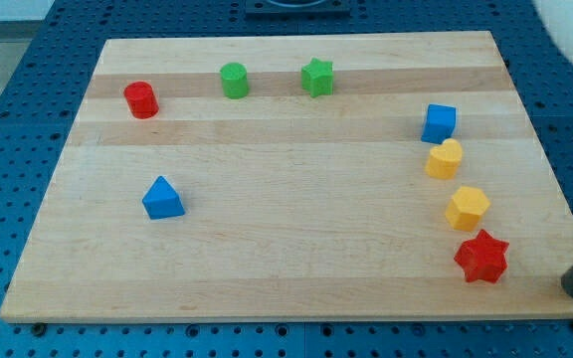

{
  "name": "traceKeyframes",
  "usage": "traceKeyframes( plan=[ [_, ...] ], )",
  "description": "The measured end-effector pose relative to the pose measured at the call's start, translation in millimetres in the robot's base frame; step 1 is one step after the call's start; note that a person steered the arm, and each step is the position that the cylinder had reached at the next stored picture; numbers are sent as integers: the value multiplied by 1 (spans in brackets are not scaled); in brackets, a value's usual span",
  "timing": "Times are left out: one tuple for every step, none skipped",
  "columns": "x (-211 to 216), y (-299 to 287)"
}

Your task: Move the red star above the blue triangle

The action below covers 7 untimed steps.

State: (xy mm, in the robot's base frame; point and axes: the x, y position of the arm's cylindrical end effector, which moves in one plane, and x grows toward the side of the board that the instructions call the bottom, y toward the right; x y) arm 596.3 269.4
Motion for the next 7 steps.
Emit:
traceKeyframes(
  plan=[
    [-39,-39],
    [-44,-146],
    [-43,-84],
    [-23,-16],
    [9,0],
    [-10,-82],
    [-15,-130]
  ],
)
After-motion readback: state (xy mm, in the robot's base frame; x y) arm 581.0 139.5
